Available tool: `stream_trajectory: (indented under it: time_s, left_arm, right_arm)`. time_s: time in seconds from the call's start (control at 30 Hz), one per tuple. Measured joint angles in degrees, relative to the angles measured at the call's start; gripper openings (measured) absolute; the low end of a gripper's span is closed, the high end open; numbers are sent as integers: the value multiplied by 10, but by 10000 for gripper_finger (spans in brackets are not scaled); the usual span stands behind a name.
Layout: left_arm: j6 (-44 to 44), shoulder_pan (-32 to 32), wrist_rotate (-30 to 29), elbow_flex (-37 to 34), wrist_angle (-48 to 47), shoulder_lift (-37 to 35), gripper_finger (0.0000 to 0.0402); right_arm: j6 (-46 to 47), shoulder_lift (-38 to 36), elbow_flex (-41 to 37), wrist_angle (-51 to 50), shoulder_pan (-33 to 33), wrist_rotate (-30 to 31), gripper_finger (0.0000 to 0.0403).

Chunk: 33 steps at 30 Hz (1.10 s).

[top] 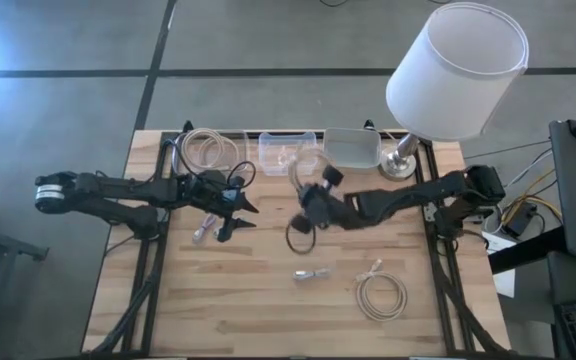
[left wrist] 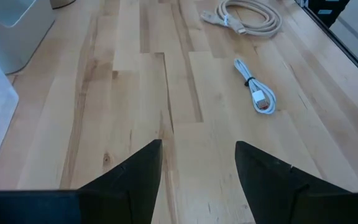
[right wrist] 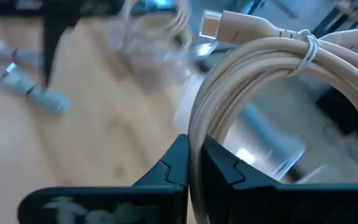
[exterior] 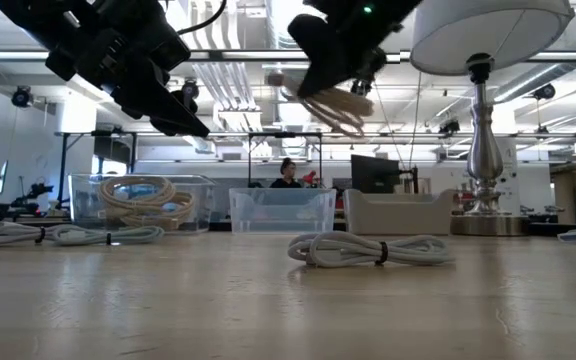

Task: Pick & Place USB Port
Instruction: Put the brown HDMI cable into the left transparent bin

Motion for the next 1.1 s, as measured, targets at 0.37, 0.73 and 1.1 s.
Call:
stream_trajectory:
  time_s: [0.37, 0.73, 1.1]
  left_arm:
    - [4, 0, 0, 0, 0, 0, 206]
    - [5, 0, 0, 0, 4, 0, 206]
    - [5, 0, 0, -2, 4, 0, 206]
  right_arm:
    - [-63, 9, -13, 178, -122, -79, 19]
    - [-21, 140, -5, 334, -175, -123, 20]
    - [22, 252, 65, 359, -199, -121, 20]
